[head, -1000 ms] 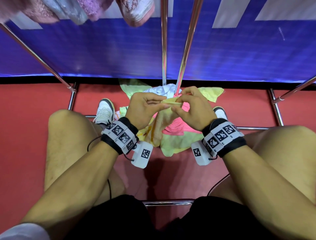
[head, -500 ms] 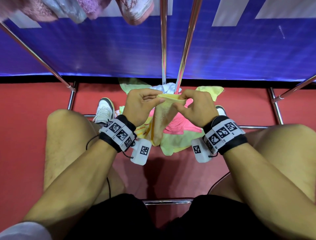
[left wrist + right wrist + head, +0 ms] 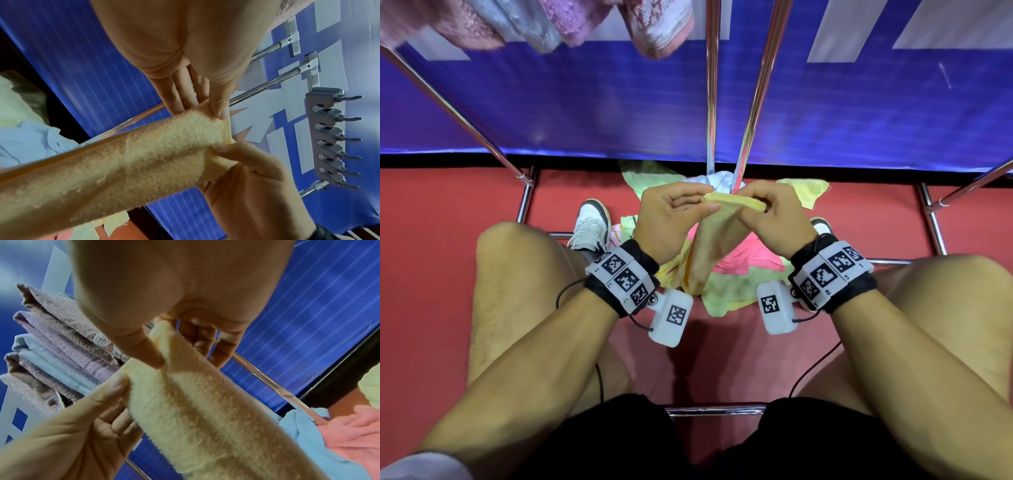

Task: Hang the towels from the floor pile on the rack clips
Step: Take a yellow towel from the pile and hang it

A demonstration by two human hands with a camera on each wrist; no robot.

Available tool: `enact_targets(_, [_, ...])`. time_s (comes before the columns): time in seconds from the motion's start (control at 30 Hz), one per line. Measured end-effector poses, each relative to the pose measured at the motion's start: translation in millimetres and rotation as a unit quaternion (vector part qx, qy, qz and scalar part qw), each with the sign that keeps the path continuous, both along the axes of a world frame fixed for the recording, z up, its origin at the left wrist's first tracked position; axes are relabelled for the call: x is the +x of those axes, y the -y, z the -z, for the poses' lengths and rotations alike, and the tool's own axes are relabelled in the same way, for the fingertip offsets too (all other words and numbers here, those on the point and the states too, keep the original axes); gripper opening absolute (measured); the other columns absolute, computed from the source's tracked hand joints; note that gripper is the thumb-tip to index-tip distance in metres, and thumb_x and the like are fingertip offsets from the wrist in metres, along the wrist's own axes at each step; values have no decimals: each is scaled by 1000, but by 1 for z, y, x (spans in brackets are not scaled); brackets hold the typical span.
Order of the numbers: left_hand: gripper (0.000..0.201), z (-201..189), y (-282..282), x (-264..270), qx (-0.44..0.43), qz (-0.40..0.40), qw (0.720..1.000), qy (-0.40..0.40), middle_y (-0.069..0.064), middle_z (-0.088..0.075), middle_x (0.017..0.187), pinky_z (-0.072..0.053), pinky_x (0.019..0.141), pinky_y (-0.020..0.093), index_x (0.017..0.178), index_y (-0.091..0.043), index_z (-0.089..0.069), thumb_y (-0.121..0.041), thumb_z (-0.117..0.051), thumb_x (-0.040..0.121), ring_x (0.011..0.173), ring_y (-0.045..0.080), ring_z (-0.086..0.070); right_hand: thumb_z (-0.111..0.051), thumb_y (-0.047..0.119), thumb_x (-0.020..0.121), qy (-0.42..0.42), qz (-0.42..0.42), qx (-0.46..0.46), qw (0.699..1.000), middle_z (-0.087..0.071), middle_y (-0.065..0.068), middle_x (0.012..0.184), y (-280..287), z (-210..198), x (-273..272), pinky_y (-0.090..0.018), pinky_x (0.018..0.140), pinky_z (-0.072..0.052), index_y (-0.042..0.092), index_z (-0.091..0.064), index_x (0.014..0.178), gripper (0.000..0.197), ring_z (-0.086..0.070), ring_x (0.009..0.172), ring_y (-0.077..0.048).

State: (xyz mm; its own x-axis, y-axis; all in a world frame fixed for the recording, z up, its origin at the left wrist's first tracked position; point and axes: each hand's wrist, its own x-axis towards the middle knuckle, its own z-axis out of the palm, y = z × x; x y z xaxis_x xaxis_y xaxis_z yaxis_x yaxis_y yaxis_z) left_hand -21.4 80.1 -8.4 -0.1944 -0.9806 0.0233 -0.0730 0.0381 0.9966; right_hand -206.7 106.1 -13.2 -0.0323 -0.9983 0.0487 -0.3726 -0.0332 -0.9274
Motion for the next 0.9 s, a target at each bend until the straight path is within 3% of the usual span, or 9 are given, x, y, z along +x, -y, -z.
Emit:
enact_targets(0.07, [31, 1, -2, -2, 7, 6, 1000, -4, -17, -73, 76, -52, 75, 13, 92, -19, -72, 3, -80, 73, 76, -3, -67, -65, 12, 69, 3, -6, -1, 1000, -60, 10, 75, 1, 0, 2, -20, 66, -41, 29, -62, 75, 18, -54, 68, -1])
enact_targets(0.17, [29, -3, -2, -1, 0, 12, 1000, -5, -16, -74, 77, -52, 76, 16, 93, -19, -72, 3, -79, 75, 78, 0, -68, -78, 26, 76, 13, -33, -21, 999, -63, 9, 83, 4, -1, 7, -23, 72, -45, 21, -65, 88, 18, -57, 76, -8])
enact_targets(0.27, [28, -11, 2, 2, -14, 13, 1000, -4, -17, -74, 78, -52, 75, 16, 98, -16, -72, 3, -77, 78, 78, 0, -69, -73, 30, 84, 0, -44, -46, 998, -67, 6, 83, 4, -5, 15, -27, 74, -45, 18, -71, 90, 14, -60, 77, -8])
enact_targets(0.5, [17, -28, -1, 14, 36, 11, 998, -43, 2, -75, 78, -60, 75, 33, 92, -8, -71, 0, -77, 79, 75, 15, -70, -66, 36, 86, -64, -45, -55, 995, -66, 9, 72, -2, -35, 27, -21, 66, -42, 29, -68, 80, 9, -58, 69, -6])
enact_targets(0.6, [28, -43, -3, 20, 51, 35, 997, -49, 11, -73, 85, -59, 81, 37, 93, -7, -70, -13, -83, 69, 80, 21, -68, -66, 35, 85, -53, -33, -48, 997, -62, 9, 69, -1, -64, 26, -20, 65, -40, 27, -67, 77, 11, -52, 66, -3])
enact_targets(0.7, [41, -63, -5, 17, 41, 85, 995, -30, 3, -74, 90, -58, 83, 30, 96, -10, -68, -21, -86, 61, 85, 14, -68, -68, 23, 87, -19, -11, -79, 997, -61, 6, 71, 4, -106, 27, -21, 66, -41, 11, -69, 81, 14, -51, 67, -3])
enact_targets(0.77, [49, -77, -3, 11, 34, 103, 994, 1, 6, -75, 94, -57, 83, 34, 96, -9, -69, -26, -89, 55, 85, 14, -68, -68, 17, 88, -7, -14, -98, 995, -60, 4, 71, 9, -136, 30, -19, 65, -42, 4, -67, 82, 14, -51, 67, -3])
enact_targets(0.83, [59, -93, 1, 5, 38, 109, 993, 29, 12, -75, 97, -58, 82, 40, 96, -5, -70, -33, -91, 50, 84, 18, -68, -68, 16, 89, -10, -27, -113, 993, -60, 4, 71, 13, -166, 32, -20, 66, -43, 7, -67, 81, 12, -53, 69, -4])
enact_targets(0.9, [53, -110, 8, 2, 34, 100, 994, 42, 6, -75, 90, -57, 78, 37, 91, -7, -71, -30, -94, 49, 78, 12, -67, -69, 19, 88, -21, -32, -135, 990, -60, 5, 71, 17, -194, 31, -21, 66, -44, 10, -67, 79, 13, -52, 69, -5])
